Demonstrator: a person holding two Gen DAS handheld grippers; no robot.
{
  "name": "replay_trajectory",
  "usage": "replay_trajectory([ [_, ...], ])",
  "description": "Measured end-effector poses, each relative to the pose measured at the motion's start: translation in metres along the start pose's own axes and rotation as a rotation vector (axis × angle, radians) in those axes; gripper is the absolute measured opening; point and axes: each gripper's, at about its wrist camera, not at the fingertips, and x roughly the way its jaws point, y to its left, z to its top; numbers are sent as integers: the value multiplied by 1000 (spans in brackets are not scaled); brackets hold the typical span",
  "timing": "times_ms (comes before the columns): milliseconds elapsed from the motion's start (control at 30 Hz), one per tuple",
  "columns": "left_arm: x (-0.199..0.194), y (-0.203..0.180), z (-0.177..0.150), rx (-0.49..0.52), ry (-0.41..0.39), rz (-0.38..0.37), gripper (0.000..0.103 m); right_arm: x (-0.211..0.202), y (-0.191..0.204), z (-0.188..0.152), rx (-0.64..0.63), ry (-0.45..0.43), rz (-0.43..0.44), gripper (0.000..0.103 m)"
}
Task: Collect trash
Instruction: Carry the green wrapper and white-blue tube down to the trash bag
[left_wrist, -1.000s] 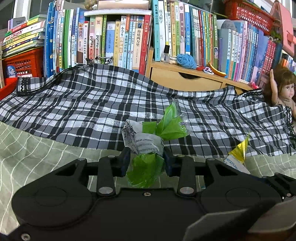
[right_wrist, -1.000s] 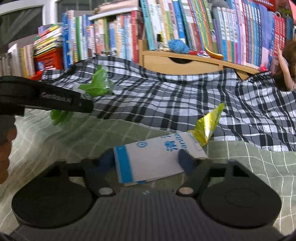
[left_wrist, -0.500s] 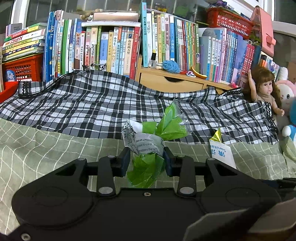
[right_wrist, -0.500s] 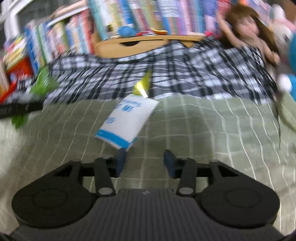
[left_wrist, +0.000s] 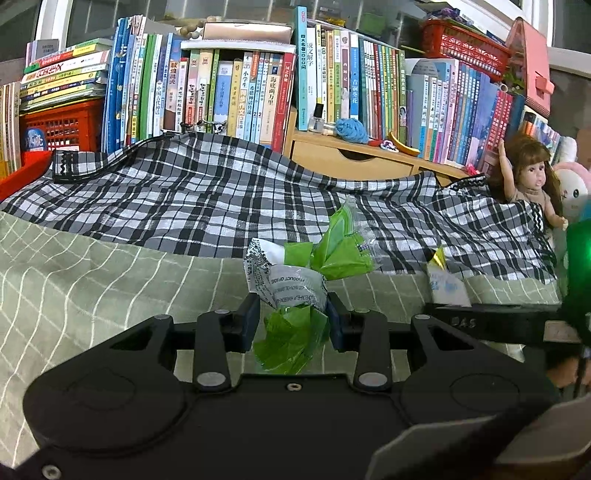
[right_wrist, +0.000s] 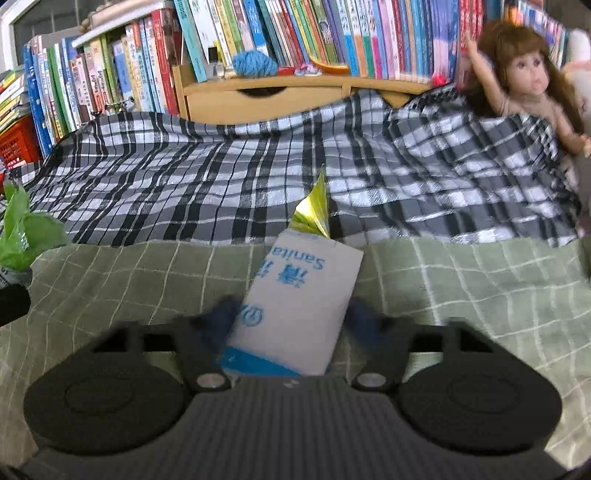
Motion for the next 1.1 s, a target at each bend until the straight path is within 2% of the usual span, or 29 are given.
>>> replay_trajectory([
  [33,-3,0,-2,5,-3,1,36,-5,-2,-2,3,4,16,36],
  [100,-8,0,-5,7,-6,-2,36,-16,-6,-6,4,3,27,26],
  [233,-25,-4,-11,-1,-13,-36,36,-44,-13,-16,-1,-27,80,25],
  [467,-70,-21,-34,41,-37,-73,36,-104,-15,-45,-32,-69,190,25],
  [667,-115,-31,-64,37,-26,-117,36,-155,-13,-89,-58,-92,251,25],
  [867,-166,-32,-101,10,-11,-154,36,-200,-11,-133,-84,-78,317,26],
  [1100,-209,-35,-147,46,17,-148,36,-237,-7,-182,-162,-76,355,29],
])
